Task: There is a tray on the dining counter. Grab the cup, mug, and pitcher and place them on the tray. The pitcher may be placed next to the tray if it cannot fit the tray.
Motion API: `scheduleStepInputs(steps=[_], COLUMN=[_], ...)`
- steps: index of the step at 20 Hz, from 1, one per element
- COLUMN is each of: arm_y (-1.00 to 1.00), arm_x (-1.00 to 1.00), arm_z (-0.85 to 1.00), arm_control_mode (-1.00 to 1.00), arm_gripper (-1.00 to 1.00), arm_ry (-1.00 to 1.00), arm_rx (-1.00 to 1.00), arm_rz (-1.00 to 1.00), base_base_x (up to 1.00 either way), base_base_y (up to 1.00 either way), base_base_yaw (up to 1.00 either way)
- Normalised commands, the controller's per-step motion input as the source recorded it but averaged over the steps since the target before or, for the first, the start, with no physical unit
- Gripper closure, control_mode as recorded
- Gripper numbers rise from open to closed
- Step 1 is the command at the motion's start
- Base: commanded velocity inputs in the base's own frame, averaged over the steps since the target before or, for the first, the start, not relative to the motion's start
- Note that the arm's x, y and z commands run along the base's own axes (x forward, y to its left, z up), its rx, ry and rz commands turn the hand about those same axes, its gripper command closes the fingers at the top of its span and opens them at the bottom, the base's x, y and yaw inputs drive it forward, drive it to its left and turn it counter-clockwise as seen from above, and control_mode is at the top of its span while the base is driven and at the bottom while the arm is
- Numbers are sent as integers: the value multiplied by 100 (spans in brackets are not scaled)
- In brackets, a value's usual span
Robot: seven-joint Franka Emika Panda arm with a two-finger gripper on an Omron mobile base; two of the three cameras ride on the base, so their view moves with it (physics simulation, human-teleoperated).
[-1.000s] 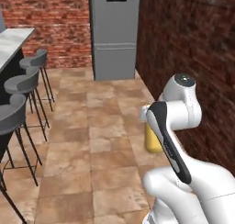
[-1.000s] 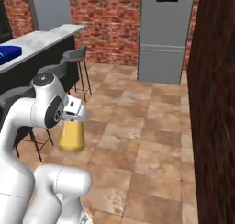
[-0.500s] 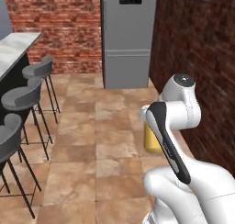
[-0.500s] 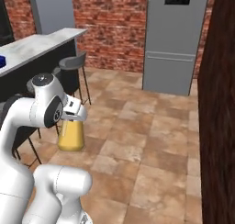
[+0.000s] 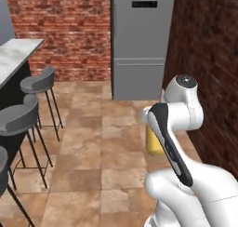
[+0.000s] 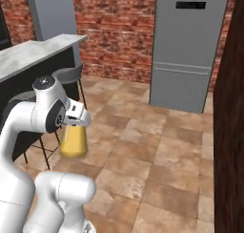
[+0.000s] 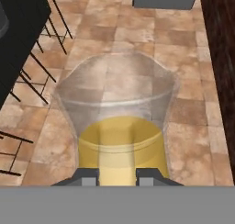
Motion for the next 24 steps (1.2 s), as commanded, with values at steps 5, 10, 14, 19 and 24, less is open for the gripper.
scheduleStepInputs(steps=[5,10,14,19,24], arm_y=[0,0,0,0,0], arm_x=[0,0,0,0,0], arm_z=[0,0,0,0,0], arm_control_mode=[100,100,100,100,100], arm_gripper=[100,100,100,100,100], arm_ry=[0,0,0,0,0], arm_rx=[0,0,0,0,0], arm_rz=[0,0,0,0,0], base_base_x=[100,100,100,91,52], base_base_y=[-4,0,0,0,10], base_base_yaw=[12,33,46,52,57])
